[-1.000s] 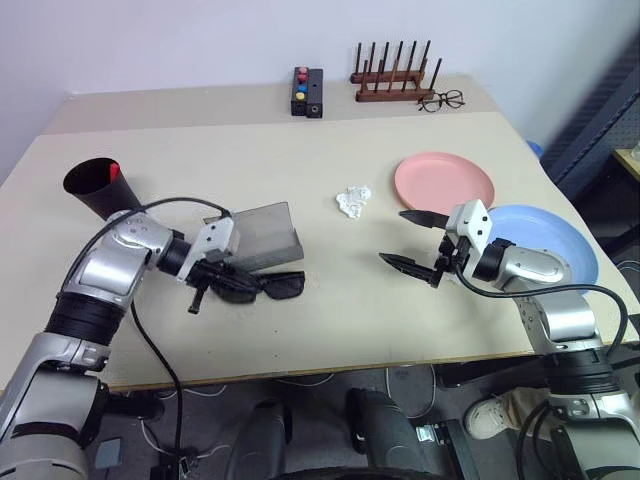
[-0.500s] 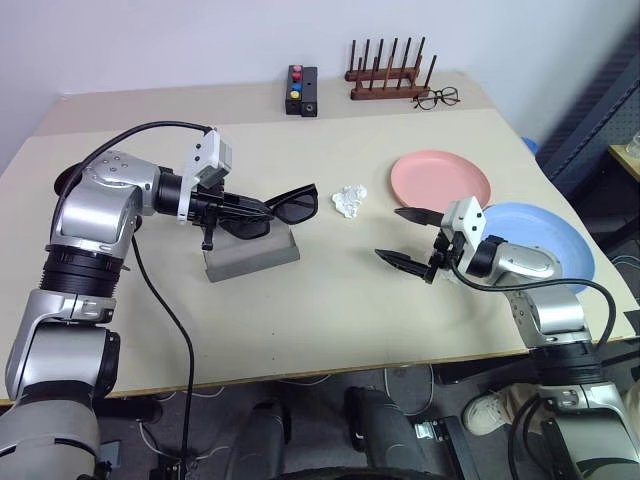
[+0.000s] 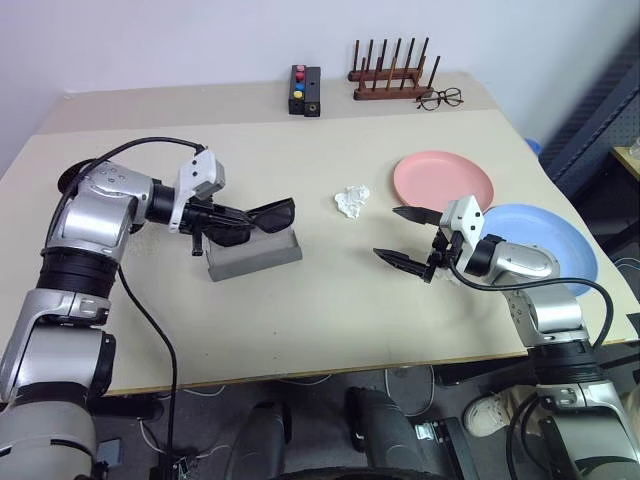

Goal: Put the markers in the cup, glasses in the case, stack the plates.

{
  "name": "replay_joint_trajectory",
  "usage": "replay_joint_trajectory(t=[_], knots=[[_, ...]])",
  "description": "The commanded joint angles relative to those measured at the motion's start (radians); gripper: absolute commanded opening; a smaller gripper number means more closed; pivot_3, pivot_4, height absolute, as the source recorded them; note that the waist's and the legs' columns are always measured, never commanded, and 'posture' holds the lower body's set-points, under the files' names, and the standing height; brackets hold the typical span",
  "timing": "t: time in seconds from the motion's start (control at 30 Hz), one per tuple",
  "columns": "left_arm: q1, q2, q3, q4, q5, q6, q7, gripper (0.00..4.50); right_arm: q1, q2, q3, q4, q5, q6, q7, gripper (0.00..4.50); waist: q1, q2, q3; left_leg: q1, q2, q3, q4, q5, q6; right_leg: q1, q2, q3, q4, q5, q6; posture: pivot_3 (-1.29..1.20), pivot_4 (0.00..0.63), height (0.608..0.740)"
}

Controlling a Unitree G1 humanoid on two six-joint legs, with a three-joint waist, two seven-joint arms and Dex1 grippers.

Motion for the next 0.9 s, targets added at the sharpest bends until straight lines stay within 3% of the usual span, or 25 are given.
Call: replay_joint_trajectory(t=[0.03, 0.63, 0.73, 0.9], knots=[[0.010, -0.015, -0.007, 0.023, 0.028, -0.036, 0.020, 0.02, 0.003, 0.001, -0.013, -0.043, 0.009, -0.007, -0.004, 4.50, 0.000, 0.000, 0.000, 0.000, 0.000, 0.000, 0.000, 0.000, 0.000, 0.000, 0.000, 0.000, 0.000, 0.000, 0.000, 0.00, 0.150, 0.740], [0.054, -0.002, -0.029, 0.034, 0.049, -0.033, -0.062, 0.02, 0.019, -0.014, -0.027, -0.067, 0.013, 0.004, -0.014, 4.50, 0.000, 0.000, 0.000, 0.000, 0.000, 0.000, 0.000, 0.000, 0.000, 0.000, 0.000, 0.000, 0.000, 0.000, 0.000, 0.00, 0.150, 0.740], [0.058, 0.000, -0.031, 0.028, 0.050, -0.032, -0.076, 0.96, 0.019, -0.014, -0.026, -0.068, 0.013, 0.004, -0.014, 4.50, -0.001, 0.000, 0.000, 0.000, 0.000, 0.000, 0.000, 0.000, 0.000, 0.000, 0.000, 0.000, 0.000, 0.000, 0.000, 0.00, 0.150, 0.740], [0.065, -0.008, -0.018, 0.031, 0.053, -0.059, -0.051, 3.42, 0.020, -0.014, -0.026, -0.068, 0.012, 0.005, -0.015, 4.50, -0.001, 0.000, 0.000, 0.000, 0.000, 0.000, 0.000, 0.000, 0.000, 0.000, 0.000, 0.000, 0.000, 0.000, 0.000, 0.00, 0.150, 0.740]])
